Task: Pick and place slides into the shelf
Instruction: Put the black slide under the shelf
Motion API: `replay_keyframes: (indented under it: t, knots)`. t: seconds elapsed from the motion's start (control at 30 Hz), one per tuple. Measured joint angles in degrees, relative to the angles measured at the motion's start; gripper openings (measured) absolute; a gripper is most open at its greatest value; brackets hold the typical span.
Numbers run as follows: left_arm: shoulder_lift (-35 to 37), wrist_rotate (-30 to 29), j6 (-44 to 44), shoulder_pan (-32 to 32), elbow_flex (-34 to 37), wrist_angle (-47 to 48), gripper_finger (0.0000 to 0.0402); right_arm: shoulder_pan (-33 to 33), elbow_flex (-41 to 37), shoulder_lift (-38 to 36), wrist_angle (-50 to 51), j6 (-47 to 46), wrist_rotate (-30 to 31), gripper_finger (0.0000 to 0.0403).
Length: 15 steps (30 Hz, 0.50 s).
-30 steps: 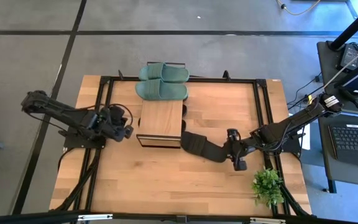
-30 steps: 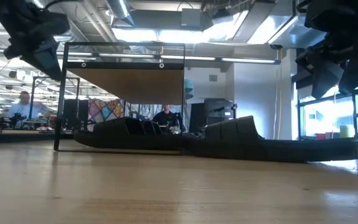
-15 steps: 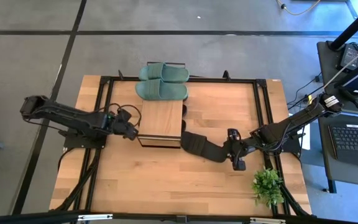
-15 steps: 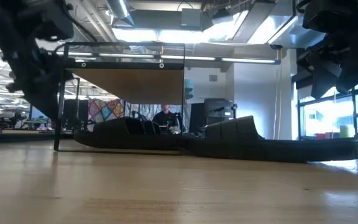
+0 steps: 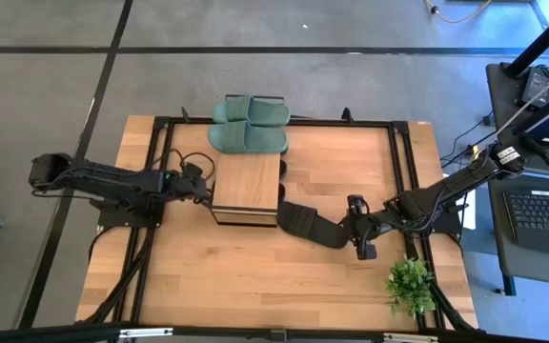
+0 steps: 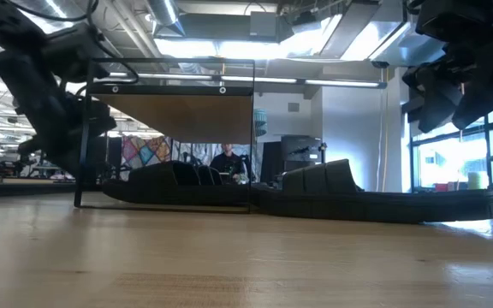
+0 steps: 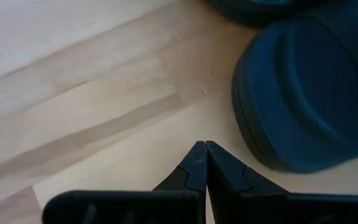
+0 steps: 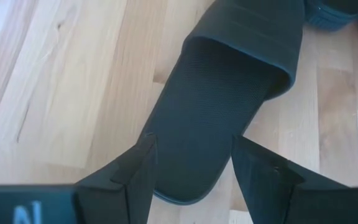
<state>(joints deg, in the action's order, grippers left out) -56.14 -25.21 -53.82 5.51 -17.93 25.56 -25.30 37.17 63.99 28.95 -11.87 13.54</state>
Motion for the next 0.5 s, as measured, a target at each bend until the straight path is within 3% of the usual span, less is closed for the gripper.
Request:
replay_keyframes:
  t: [0.5]
  knots:
    - [-0.91, -0.14, 0.37, 4.89, 0.0, -2.62, 0.0, 0.0, -0.04, 0.0, 0.04, 1.86, 0.02, 0.0202]
